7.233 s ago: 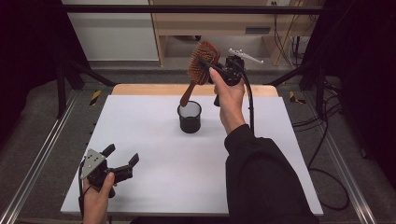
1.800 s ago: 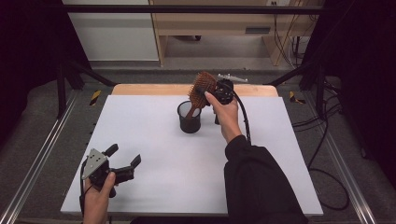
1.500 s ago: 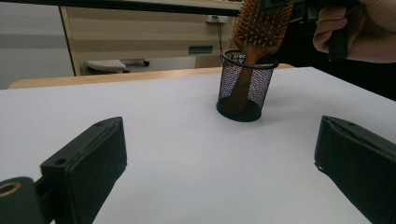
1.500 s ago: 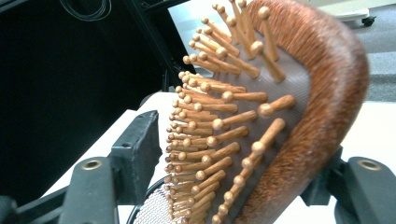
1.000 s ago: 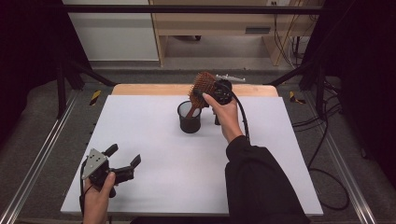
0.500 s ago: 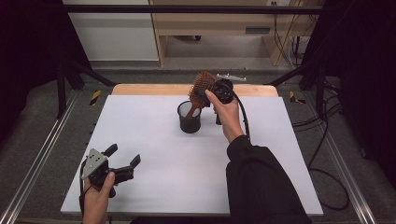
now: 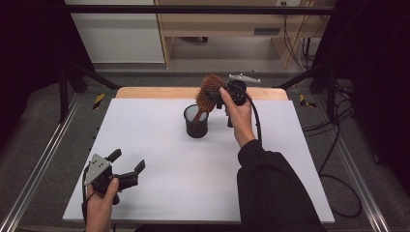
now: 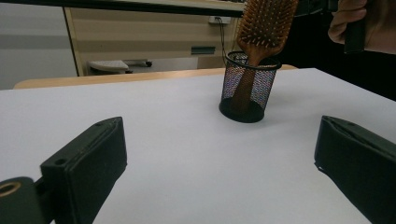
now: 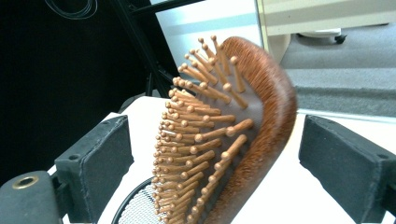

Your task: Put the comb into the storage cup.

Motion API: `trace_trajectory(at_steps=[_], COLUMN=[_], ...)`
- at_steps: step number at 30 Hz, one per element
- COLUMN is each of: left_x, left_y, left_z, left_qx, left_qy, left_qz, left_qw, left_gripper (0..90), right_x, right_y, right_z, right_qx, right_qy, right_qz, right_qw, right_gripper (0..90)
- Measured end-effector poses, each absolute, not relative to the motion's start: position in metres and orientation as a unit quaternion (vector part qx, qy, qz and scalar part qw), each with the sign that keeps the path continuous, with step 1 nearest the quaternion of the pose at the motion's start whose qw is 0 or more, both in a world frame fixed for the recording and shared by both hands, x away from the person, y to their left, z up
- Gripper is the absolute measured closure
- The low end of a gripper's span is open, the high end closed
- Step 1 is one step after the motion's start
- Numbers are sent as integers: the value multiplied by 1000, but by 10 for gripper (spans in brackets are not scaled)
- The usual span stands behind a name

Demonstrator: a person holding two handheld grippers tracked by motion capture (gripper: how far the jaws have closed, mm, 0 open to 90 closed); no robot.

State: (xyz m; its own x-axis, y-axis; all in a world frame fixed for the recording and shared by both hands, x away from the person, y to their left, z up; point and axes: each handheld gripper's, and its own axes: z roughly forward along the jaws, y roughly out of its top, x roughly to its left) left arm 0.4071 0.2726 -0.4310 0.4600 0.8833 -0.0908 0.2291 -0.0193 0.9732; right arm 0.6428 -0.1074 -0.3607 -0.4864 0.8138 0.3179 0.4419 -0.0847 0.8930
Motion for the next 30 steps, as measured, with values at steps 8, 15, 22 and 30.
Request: trace_trajectory(at_steps=[8,15,22,30], left_x=[407,407,407,407], left_y=[273,273,273,273], left_z=[-431,-431,-431,-431], left_qx=[650,649,650,649], left_qy=[428,429,429,429], left_qz=[296,296,296,296], left_qw=[554,554,554,554], left_gripper=[28,28,28,28], right_x=[639,635,632,632], right_y=[-116,-121,-124,-126], right_z=[-353,-347,-343,-342], right_qx=[477,474,471,470], right_qy=[646,637,632,631], right_qz=[571,581,585,588], right_qw=[174,182,189,190], right_gripper=[83,88,89,92])
